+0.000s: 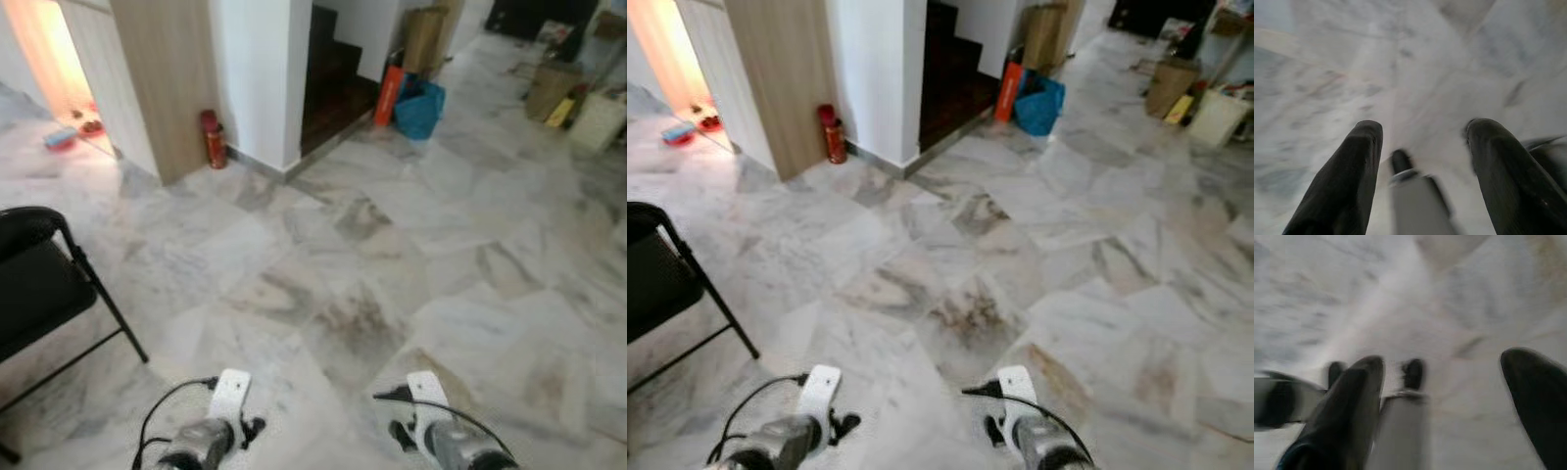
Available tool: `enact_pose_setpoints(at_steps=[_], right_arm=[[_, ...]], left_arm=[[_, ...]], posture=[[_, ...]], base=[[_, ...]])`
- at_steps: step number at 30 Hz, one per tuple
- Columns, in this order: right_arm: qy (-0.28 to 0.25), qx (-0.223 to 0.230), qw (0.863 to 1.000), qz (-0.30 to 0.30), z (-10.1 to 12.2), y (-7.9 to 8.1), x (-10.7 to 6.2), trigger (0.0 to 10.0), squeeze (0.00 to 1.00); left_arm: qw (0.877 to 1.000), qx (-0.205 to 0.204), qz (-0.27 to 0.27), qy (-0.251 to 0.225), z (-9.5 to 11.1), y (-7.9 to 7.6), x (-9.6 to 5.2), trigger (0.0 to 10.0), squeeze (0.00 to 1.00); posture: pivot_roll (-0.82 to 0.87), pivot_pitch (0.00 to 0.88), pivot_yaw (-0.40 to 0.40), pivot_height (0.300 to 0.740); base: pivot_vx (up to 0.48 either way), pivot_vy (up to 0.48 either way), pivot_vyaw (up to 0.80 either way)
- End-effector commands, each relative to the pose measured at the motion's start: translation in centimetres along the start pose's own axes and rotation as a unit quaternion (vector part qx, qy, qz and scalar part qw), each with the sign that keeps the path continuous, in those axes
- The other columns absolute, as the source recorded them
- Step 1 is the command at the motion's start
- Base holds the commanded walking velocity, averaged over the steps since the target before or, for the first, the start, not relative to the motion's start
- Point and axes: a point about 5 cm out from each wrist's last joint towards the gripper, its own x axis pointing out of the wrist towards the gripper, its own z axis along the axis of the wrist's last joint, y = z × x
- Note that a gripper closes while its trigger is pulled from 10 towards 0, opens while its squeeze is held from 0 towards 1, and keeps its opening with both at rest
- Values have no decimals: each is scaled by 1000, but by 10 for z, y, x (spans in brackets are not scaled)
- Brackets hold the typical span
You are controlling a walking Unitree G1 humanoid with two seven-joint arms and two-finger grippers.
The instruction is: Hang hanger
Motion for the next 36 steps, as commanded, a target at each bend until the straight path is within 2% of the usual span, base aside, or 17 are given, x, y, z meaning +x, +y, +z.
enact_pose_setpoints(at_steps=[1,26,30,36], right_arm=[[13,2,1000,-17,-7,-13,-2,10000,0],[16,3,1000,-20,-8,-14,-2,10000,0],[11,5,1000,-16,-7,-13,-2,10000,0],[8,7,1000,-17,-7,-13,-2,10000,0]], left_arm=[[1000,3,-17,-2,4,-12,2,10000,0],[1000,5,-15,-4,5,-12,2,10000,0],[1000,6,-13,-2,4,-12,2,10000,0],[1000,5,-12,-3,4,-12,2,10000,0]], posture=[[16,0,-50,740],[17,0,-51,740],[17,0,-51,740],[16,0,-50,740]], base=[[0,0,-788],[0,0,-776],[0,0,0],[352,0,0]])
